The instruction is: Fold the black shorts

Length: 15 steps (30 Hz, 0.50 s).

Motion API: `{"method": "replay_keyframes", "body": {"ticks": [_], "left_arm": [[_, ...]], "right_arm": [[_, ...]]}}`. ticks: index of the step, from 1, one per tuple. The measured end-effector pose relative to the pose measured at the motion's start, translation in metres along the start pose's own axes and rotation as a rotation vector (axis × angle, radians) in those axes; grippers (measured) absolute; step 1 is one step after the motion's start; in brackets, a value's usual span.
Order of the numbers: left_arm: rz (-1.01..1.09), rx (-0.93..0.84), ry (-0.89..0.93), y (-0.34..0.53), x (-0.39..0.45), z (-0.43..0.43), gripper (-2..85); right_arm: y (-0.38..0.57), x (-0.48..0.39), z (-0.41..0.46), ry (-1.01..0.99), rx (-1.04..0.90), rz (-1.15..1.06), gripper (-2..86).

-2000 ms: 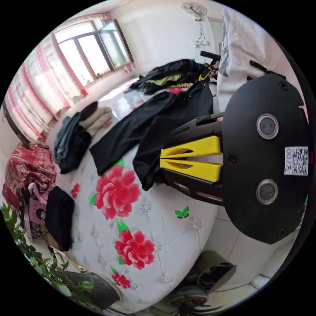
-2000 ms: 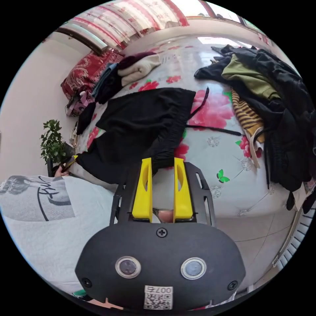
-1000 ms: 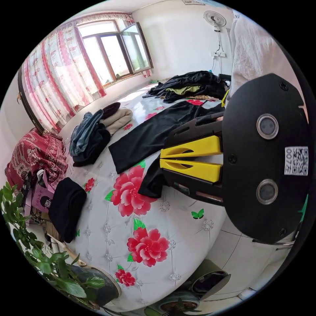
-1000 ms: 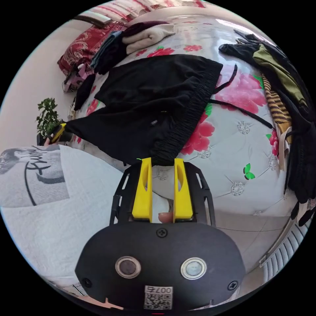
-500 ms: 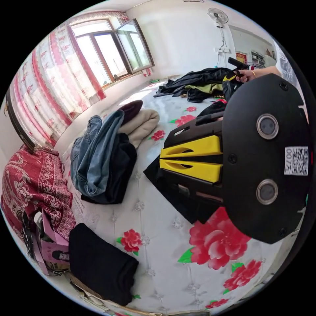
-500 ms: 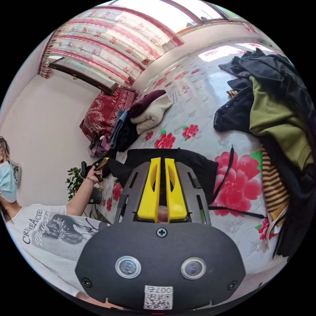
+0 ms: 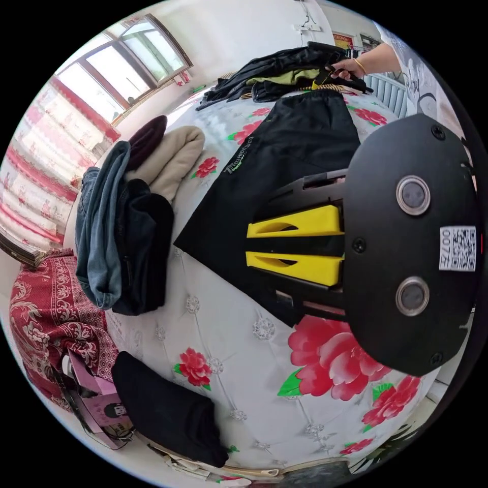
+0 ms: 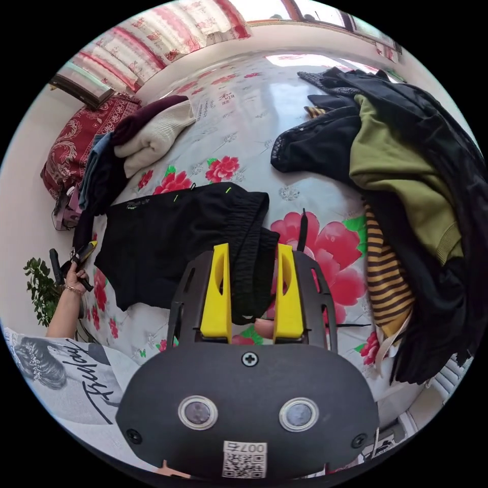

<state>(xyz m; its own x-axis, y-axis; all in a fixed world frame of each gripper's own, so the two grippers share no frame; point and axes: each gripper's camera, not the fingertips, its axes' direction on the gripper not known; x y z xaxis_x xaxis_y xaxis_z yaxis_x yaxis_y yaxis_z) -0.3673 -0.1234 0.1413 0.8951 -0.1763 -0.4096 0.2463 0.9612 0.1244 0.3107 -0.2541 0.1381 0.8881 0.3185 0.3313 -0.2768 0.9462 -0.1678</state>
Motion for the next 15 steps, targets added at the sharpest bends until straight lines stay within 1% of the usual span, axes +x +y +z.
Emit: {"method": "replay_keyframes", "body": {"ticks": [2,4,5,6,8,11,12,13,15], "left_arm": [[-0.003,-0.049,-0.030,0.006,0.002,0.008,4.1],[0.002,-0.143,-0.132,0.013,0.001,0.020,0.4],[0.028,-0.094,-0.123,0.020,0.000,0.016,-0.1],[0.003,-0.107,-0.128,0.023,-0.005,0.013,-0.5],[-0.051,-0.127,-0.115,0.026,-0.013,0.004,-0.6],[-0.099,-0.062,-0.103,0.034,-0.022,-0.022,-0.3],[-0.136,-0.031,-0.089,0.037,-0.029,-0.032,0.3],[-0.156,-0.017,-0.076,0.038,-0.032,-0.037,0.6],[-0.214,0.012,0.007,0.039,-0.048,-0.043,5.6]], "right_arm": [[0.001,-0.003,0.013,-0.008,-0.055,-0.015,7.6],[0.002,-0.008,0.024,0.044,-0.110,-0.075,6.4],[0.003,-0.009,0.026,0.061,-0.117,-0.089,6.1],[0.004,-0.008,0.029,0.096,-0.132,-0.111,5.7],[0.007,-0.006,0.031,0.082,-0.137,-0.131,5.5],[0.010,-0.005,0.021,0.078,-0.089,-0.093,5.9],[0.012,-0.011,0.013,0.096,-0.042,-0.098,6.1],[0.015,-0.023,0.003,0.098,0.010,-0.132,6.3],[0.020,-0.050,-0.008,0.092,0.092,-0.224,6.3]]}}
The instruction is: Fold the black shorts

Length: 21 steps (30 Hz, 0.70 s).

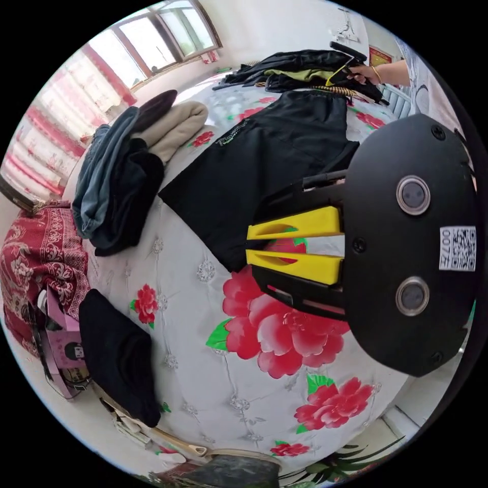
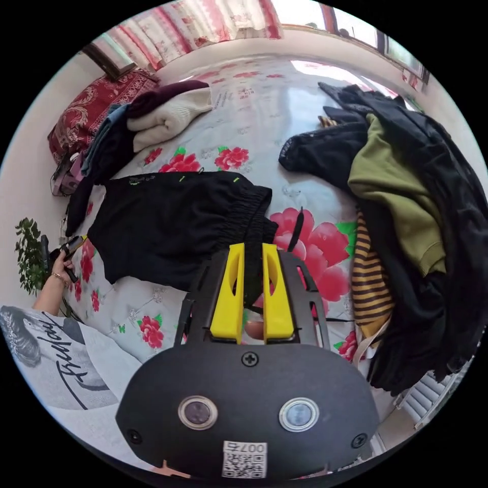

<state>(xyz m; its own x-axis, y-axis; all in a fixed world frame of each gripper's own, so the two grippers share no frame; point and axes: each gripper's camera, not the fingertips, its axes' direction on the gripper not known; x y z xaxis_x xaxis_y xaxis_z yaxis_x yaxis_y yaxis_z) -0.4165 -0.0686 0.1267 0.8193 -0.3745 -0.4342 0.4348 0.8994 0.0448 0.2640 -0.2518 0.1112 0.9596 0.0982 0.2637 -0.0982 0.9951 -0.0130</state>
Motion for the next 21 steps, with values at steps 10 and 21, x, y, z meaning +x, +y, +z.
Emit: {"method": "replay_keyframes", "body": {"ticks": [10,21], "left_arm": [[-0.166,-0.020,0.130,-0.044,-0.018,0.029,8.7],[-0.106,0.113,0.361,-0.040,0.001,-0.011,-0.8]], "right_arm": [[-0.002,-0.133,0.058,-0.130,-0.149,-0.328,4.4],[-0.004,-0.108,0.039,-0.160,-0.140,-0.232,2.2]]}}
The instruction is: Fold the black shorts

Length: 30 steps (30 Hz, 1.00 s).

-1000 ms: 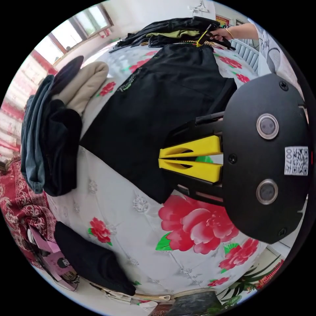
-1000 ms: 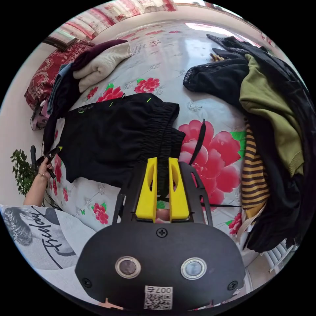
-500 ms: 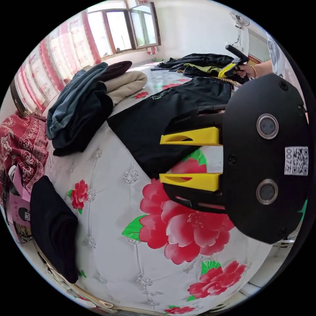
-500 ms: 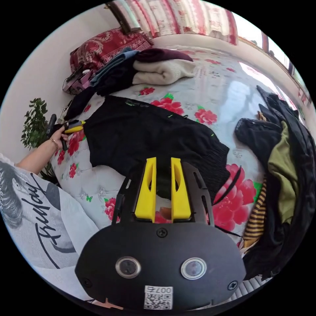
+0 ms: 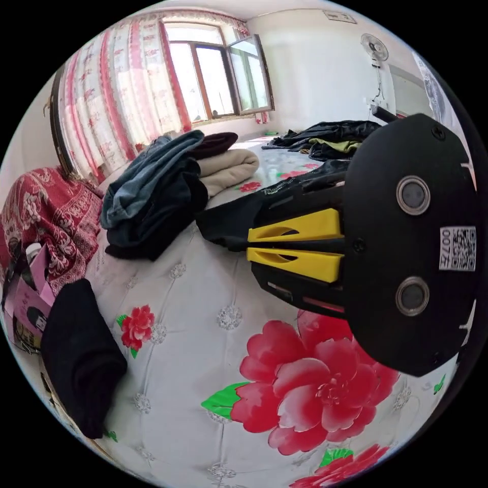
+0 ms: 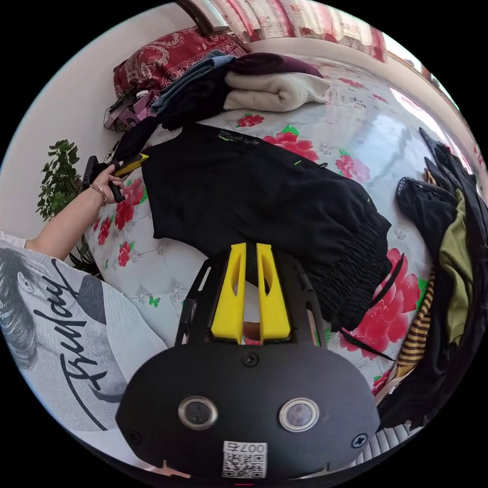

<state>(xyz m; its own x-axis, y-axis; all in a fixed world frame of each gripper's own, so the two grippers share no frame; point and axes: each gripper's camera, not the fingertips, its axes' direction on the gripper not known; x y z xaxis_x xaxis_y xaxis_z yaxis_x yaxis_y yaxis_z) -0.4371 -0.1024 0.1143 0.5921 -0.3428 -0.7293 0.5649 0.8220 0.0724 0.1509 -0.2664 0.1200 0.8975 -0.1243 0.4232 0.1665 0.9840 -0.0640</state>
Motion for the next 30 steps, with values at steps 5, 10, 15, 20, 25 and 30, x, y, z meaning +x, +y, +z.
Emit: {"method": "replay_keyframes", "body": {"ticks": [5,10,15,20,25,30], "left_arm": [[0.491,-0.086,0.042,0.021,0.132,0.006,-0.7],[0.900,-0.299,0.258,0.113,0.248,0.046,0.4],[1.003,-0.572,0.191,0.195,0.268,0.112,6.2],[0.993,-0.580,0.179,0.194,0.240,0.090,7.6],[0.893,-0.498,0.010,0.170,0.203,0.060,7.5],[0.656,-0.509,-0.086,0.146,0.160,0.059,8.1]], "right_arm": [[0.012,0.026,-0.027,-0.023,0.068,0.108,2.3],[0.042,0.066,-0.059,-0.056,0.176,0.289,3.1],[0.078,0.107,-0.060,-0.174,0.211,0.500,4.7],[0.082,0.110,-0.064,-0.181,0.228,0.472,6.4],[0.016,0.090,-0.068,-0.080,0.209,0.217,8.6],[-0.065,0.074,-0.045,0.001,0.139,0.035,10.3]]}}
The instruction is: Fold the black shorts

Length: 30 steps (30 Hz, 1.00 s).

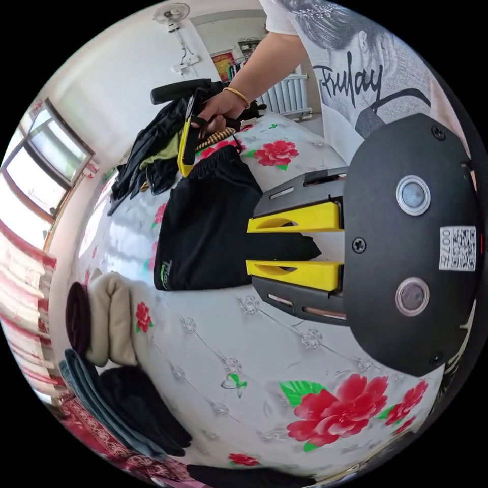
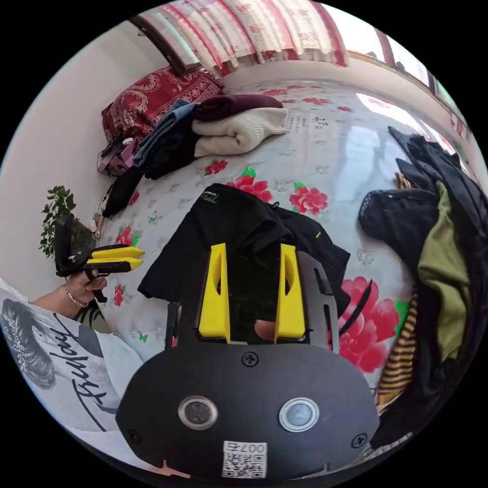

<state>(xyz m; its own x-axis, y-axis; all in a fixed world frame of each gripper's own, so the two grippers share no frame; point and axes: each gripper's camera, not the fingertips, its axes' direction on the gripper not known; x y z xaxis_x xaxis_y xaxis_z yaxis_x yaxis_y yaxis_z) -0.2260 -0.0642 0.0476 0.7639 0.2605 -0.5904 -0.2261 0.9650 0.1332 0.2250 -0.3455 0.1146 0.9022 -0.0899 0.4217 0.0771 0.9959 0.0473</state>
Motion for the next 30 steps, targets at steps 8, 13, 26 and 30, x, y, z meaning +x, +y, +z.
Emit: {"method": "replay_keyframes", "body": {"ticks": [8,13,26,30], "left_arm": [[-0.213,-0.092,0.155,-0.011,-0.033,0.027,11.8],[-0.187,-0.129,0.178,-0.021,-0.032,0.036,13.0],[-0.118,-0.210,0.300,-0.056,-0.024,0.049,-0.3],[-0.150,-0.104,0.418,-0.066,-0.033,0.017,-0.8]], "right_arm": [[-0.031,0.066,0.016,0.201,-0.098,0.207,10.1],[0.033,0.099,-0.055,-0.040,0.014,0.338,11.9],[0.117,0.101,-0.052,-0.163,-0.255,0.534,12.3],[0.102,0.090,-0.082,-0.204,-0.210,0.426,10.3]]}}
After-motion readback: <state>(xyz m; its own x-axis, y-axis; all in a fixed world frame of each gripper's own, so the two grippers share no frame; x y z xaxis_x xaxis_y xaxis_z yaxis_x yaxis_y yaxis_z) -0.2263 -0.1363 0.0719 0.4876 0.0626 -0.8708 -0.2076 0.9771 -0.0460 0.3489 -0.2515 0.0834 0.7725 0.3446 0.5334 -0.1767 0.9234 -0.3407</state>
